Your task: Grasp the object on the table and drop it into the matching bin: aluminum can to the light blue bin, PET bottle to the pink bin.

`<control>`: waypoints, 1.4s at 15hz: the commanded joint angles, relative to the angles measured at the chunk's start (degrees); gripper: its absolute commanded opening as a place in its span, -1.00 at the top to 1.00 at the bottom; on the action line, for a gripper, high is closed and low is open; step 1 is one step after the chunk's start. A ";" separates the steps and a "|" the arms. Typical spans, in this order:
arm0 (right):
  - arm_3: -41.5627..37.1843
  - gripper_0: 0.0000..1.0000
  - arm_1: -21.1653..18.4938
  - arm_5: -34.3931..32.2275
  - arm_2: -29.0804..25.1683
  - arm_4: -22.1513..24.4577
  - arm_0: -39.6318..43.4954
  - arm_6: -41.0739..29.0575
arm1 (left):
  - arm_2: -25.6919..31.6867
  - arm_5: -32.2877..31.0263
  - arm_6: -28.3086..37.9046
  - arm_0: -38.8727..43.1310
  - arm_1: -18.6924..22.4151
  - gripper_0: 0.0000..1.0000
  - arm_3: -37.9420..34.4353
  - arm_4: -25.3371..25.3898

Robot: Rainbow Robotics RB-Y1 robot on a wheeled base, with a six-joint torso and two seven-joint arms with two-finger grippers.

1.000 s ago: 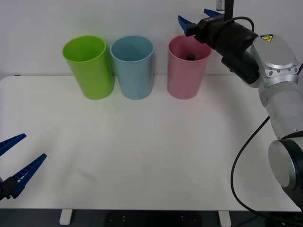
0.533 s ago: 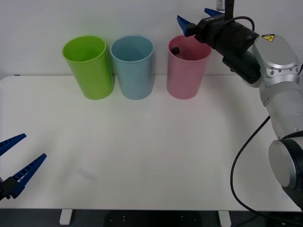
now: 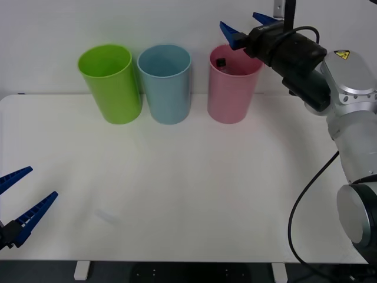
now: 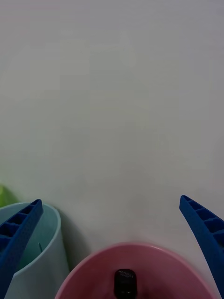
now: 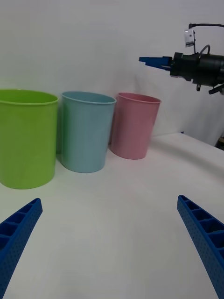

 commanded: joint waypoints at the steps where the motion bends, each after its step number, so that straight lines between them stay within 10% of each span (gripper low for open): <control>1: -6.44 -1.00 0.02 -1.27 0.58 0.02 4.65 -0.35 | 0.00 0.00 0.00 0.00 0.00 -1.00 0.00 0.00; 21: -32.46 -1.00 -6.13 -23.77 0.58 -5.25 34.71 7.74 | 0.00 0.00 0.00 0.00 0.00 -1.00 0.00 0.00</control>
